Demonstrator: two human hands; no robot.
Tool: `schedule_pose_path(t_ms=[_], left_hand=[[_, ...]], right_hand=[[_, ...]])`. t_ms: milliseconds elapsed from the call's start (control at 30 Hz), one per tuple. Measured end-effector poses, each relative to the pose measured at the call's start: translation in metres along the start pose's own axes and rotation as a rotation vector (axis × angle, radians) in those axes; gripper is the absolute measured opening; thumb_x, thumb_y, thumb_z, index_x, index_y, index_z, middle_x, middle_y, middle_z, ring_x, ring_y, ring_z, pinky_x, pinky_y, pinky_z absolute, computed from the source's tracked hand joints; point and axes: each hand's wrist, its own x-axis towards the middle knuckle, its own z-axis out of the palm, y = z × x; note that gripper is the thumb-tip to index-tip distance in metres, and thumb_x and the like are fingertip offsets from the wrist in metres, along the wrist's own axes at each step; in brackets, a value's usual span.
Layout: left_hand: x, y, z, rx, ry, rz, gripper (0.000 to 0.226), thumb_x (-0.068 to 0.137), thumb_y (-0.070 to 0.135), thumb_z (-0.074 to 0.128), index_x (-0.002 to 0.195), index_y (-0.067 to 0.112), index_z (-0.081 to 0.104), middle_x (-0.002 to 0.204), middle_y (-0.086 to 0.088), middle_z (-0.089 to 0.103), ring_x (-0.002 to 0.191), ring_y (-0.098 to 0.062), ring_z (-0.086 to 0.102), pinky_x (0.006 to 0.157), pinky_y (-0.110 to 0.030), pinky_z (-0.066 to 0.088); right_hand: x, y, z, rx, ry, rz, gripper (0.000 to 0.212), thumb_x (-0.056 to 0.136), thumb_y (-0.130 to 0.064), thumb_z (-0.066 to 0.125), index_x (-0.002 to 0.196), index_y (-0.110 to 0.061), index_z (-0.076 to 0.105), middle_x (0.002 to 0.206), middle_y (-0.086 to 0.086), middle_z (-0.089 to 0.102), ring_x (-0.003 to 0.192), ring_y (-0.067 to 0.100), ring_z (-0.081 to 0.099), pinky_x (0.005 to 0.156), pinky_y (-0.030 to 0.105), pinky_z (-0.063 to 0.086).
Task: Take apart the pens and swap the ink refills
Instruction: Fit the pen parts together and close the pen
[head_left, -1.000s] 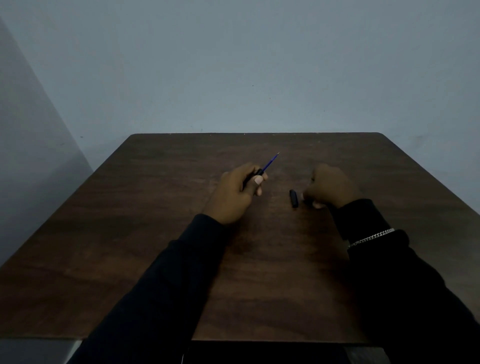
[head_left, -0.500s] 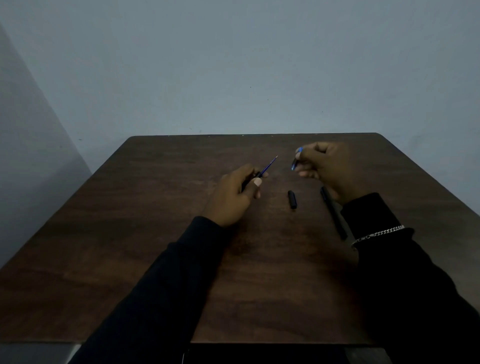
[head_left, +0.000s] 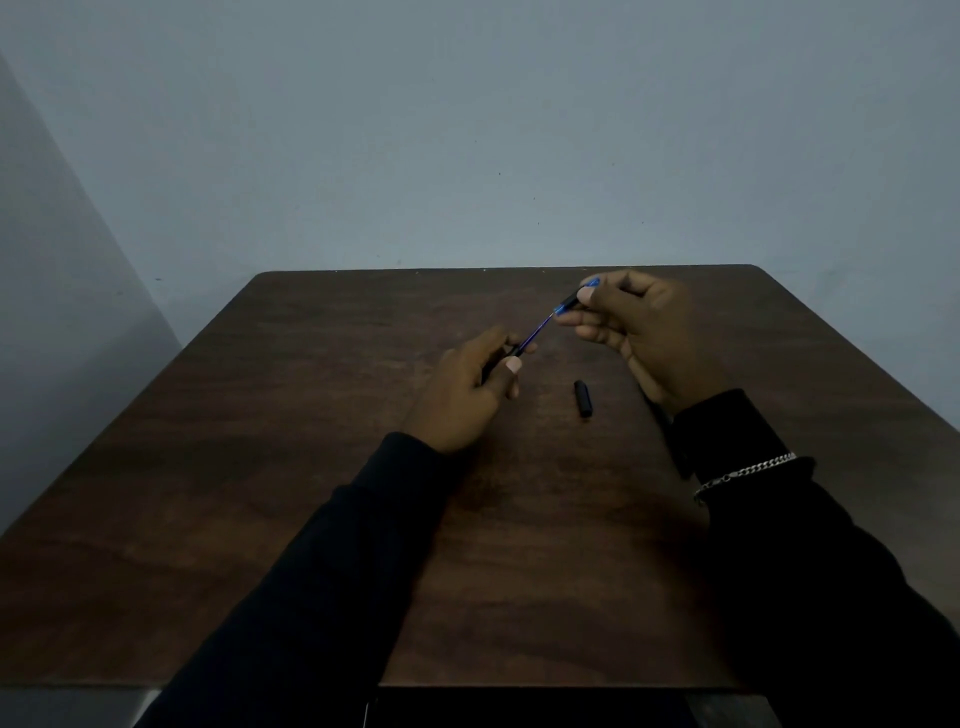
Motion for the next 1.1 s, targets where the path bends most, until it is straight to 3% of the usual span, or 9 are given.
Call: schedule_pose_path(t_ms=[233,333,500,600,700,933,1100], left_hand=[[0.0004,-0.0002,0.001,0.016,-0.008,0.013,0.018,0.109,0.02,0.051,0.119,0.023,0.065,0.079,0.006,0.067,0.074,-0.009,0.062,0.07,-0.032,0.051],[0.0002,-0.002,-0.0003,0.054,-0.018,0.037,0.017,0.108,0.019,0.052,0.107,0.032,0.063,0.079,0.006,0.067,0.076,-0.006,0.063,0.068,-0.029,0.048],[0.0006,-0.0033,0.0006,0.018,0.022,0.026,0.012,0.106,0.019,0.057,0.11,0.027,0.065,0.077,0.005,0.074,0.079,-0.001,0.068,0.074,-0.021,0.048],[0.001,-0.0031,-0.0001,0.023,0.018,0.024,0.013,0.105,0.018,0.059,0.097,0.025,0.067,0.08,0.011,0.076,0.079,-0.002,0.069,0.077,-0.027,0.05],[0.0013,-0.0023,-0.0018,0.019,-0.001,0.002,0.016,0.107,0.02,0.057,0.098,0.021,0.07,0.08,0.012,0.075,0.078,-0.005,0.068,0.077,-0.03,0.051],[0.0006,0.0005,-0.0019,0.043,-0.013,0.016,0.023,0.107,0.019,0.056,0.089,0.022,0.069,0.077,0.007,0.074,0.074,-0.007,0.065,0.069,-0.021,0.044],[0.0008,-0.0014,-0.0025,0.06,-0.012,0.025,0.024,0.106,0.016,0.057,0.086,0.022,0.069,0.076,0.009,0.073,0.073,0.001,0.064,0.064,-0.007,0.04]], right_hand=[[0.0005,0.002,0.001,-0.066,-0.039,0.006,0.003,0.096,-0.009,0.068,0.096,-0.01,0.072,0.092,0.014,0.08,0.087,0.028,0.08,0.065,0.024,0.06],[-0.0006,0.003,0.0021,-0.114,-0.07,0.005,0.003,0.096,-0.008,0.069,0.097,-0.008,0.072,0.092,0.017,0.08,0.085,0.029,0.08,0.064,0.024,0.061],[-0.0001,0.0027,0.0002,-0.146,-0.065,-0.008,0.005,0.097,-0.006,0.067,0.095,-0.009,0.071,0.087,0.015,0.08,0.079,0.027,0.08,0.062,0.023,0.06],[0.0,0.0049,-0.0002,-0.153,-0.067,-0.029,0.007,0.096,-0.003,0.067,0.099,-0.008,0.071,0.086,0.013,0.08,0.078,0.026,0.08,0.062,0.023,0.061],[-0.0004,0.0057,-0.0006,-0.174,-0.089,-0.045,0.012,0.096,-0.003,0.067,0.104,-0.01,0.069,0.086,0.012,0.079,0.081,0.029,0.08,0.063,0.024,0.06],[-0.0059,0.0087,0.0056,-0.304,-0.221,-0.05,0.013,0.095,-0.002,0.069,0.108,-0.001,0.073,0.089,0.015,0.081,0.085,0.027,0.08,0.069,0.027,0.063],[-0.0055,0.0087,0.0025,-0.311,-0.274,-0.054,0.013,0.094,-0.004,0.072,0.107,-0.006,0.074,0.091,0.014,0.081,0.087,0.027,0.08,0.069,0.026,0.062]])
